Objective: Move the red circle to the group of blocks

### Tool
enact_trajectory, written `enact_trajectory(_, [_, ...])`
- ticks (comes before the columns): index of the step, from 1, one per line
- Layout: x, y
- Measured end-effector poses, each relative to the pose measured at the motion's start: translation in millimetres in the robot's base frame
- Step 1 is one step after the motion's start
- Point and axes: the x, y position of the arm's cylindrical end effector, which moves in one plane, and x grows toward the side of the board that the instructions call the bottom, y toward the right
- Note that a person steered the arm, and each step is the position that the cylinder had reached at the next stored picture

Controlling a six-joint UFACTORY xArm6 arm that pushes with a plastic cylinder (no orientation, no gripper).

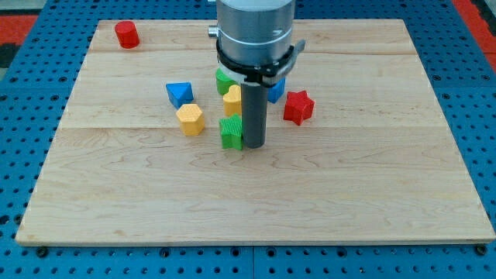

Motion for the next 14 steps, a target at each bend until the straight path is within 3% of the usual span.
enact_trajectory(1, [-8.8,4.8])
enact_trajectory(2, [55.5,50.1])
enact_trajectory(3, [93.6,-18.5])
enact_trajectory(4, [75.0,-116.9])
enact_trajectory(5, [25.0,-203.9])
enact_trajectory(7, [-4.0,-289.1])
enact_trajectory(8, [-60.4,-307.5])
enact_trajectory(10, [-234.1,-280.0])
enact_trajectory(11, [-256.7,-227.2])
enact_trajectory(12, [-181.7,-162.4])
enact_trajectory(13, [-179.0,-191.3])
enact_trajectory(14, [-137.2,-184.7])
